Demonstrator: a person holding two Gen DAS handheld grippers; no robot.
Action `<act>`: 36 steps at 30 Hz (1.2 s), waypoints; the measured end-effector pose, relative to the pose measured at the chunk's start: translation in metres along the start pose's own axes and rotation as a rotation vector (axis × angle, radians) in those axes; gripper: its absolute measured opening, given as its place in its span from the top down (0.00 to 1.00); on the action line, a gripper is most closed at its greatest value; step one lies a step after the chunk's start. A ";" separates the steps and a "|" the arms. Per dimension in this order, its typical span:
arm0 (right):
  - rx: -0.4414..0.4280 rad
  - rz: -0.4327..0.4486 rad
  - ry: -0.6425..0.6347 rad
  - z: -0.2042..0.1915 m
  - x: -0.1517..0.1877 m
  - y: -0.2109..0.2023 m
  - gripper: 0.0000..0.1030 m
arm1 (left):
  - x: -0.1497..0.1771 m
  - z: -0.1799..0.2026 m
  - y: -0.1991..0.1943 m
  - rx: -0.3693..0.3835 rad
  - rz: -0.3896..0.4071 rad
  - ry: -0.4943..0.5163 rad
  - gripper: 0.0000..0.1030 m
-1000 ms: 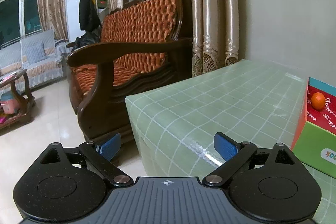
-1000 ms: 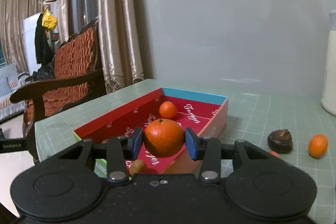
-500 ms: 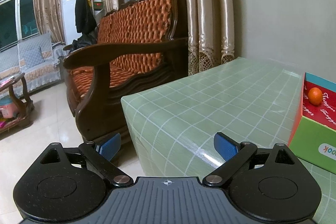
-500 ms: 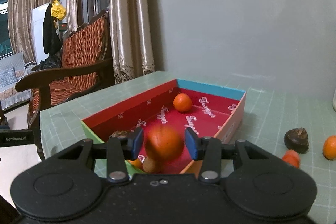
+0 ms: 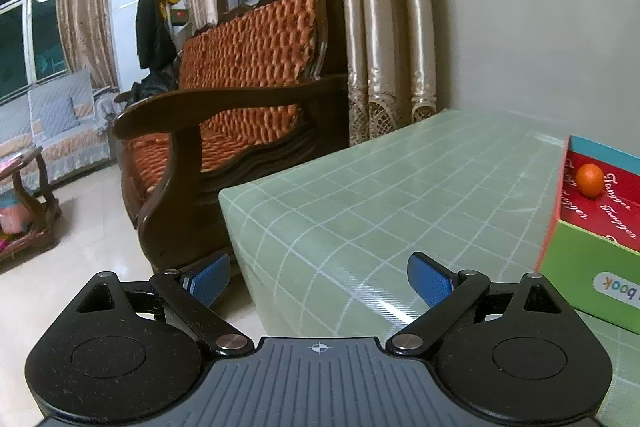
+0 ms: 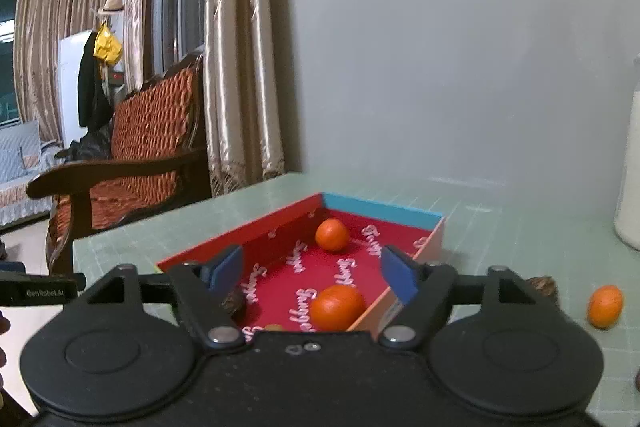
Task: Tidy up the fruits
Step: 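Carry the mandarin with the right gripper into the red box and release, then move the left gripper to the cut orange-red fruit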
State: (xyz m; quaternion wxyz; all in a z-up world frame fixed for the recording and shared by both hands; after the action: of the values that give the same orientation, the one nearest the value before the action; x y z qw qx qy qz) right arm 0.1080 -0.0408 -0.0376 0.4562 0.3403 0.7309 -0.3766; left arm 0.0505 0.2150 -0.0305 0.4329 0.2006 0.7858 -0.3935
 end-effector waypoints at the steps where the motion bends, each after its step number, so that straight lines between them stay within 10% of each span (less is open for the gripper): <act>1: 0.005 0.010 -0.001 0.001 -0.001 -0.002 0.22 | -0.001 0.003 -0.001 0.000 0.004 0.006 0.08; 20: 0.415 0.177 0.132 0.101 -0.016 -0.066 0.05 | -0.028 0.095 -0.063 0.145 0.206 0.143 0.08; 36: 0.892 0.261 0.279 0.202 -0.003 -0.138 0.00 | -0.046 0.216 -0.143 0.482 0.396 0.361 0.08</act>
State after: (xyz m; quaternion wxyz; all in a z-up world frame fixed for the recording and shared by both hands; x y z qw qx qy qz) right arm 0.0754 -0.2822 -0.0626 0.2071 0.6388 0.5035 -0.5436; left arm 0.0943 -0.0427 0.0033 0.2953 0.5115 0.6801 -0.4344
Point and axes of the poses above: each gripper's, at about its wrist camera, not at the fingertips, and y roughly the way its jaws point, z to its right, x to its underside, the point moved 2 cm from there along y, roughly the way its jaws point, and after that the axes turned 14 degrees about y, right-handed, at the moved point
